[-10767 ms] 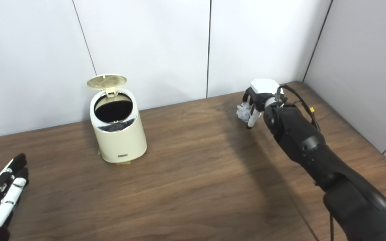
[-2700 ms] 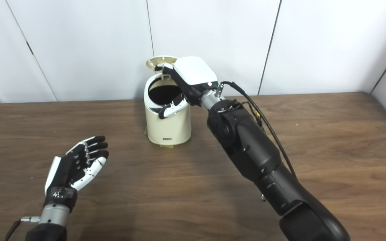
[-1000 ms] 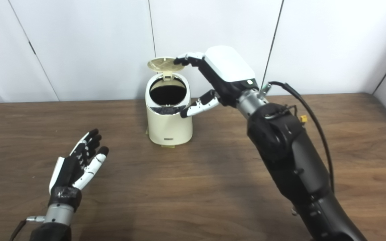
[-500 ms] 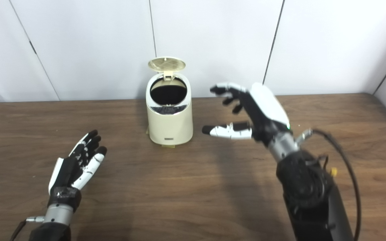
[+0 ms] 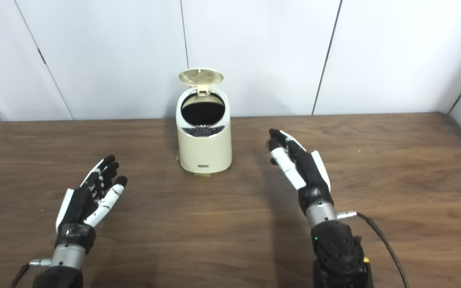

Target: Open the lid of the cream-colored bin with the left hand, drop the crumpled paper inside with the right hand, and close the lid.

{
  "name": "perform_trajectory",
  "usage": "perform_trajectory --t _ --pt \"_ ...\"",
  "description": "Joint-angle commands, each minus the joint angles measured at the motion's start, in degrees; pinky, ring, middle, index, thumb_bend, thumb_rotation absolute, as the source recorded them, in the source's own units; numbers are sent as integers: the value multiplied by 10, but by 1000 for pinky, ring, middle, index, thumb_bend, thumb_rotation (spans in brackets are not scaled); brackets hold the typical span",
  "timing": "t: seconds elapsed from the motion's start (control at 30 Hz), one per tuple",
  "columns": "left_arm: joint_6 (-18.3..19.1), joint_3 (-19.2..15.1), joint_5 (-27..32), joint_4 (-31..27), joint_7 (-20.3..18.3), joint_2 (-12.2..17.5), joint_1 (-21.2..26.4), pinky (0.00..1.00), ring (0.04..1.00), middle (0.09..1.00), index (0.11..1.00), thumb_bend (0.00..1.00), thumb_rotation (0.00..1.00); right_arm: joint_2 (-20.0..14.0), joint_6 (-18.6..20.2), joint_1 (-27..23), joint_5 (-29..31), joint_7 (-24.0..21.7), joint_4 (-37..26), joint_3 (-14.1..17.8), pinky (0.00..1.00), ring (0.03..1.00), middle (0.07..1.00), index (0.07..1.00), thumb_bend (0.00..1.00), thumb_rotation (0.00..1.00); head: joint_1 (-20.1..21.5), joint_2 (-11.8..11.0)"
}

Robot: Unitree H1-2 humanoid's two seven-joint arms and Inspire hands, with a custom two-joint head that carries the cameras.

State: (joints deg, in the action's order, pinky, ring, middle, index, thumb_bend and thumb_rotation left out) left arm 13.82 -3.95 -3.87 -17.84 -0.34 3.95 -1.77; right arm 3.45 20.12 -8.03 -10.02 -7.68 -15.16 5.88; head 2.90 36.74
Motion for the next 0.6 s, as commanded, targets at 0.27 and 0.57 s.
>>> perform_trajectory --t 0.27,0.57 --pt "-19 -4 22 -14 -8 15 18 932 924 906 956 449 476 -19 -31 4 2 55 -7 -23 951 990 987 959 562 1000 -1 0" --pt "-1 -7 19 -26 -7 25 22 940 939 914 955 469 447 -36 -48 23 23 67 4 -21 1000 1000 1000 983 615 1000 -6 0"
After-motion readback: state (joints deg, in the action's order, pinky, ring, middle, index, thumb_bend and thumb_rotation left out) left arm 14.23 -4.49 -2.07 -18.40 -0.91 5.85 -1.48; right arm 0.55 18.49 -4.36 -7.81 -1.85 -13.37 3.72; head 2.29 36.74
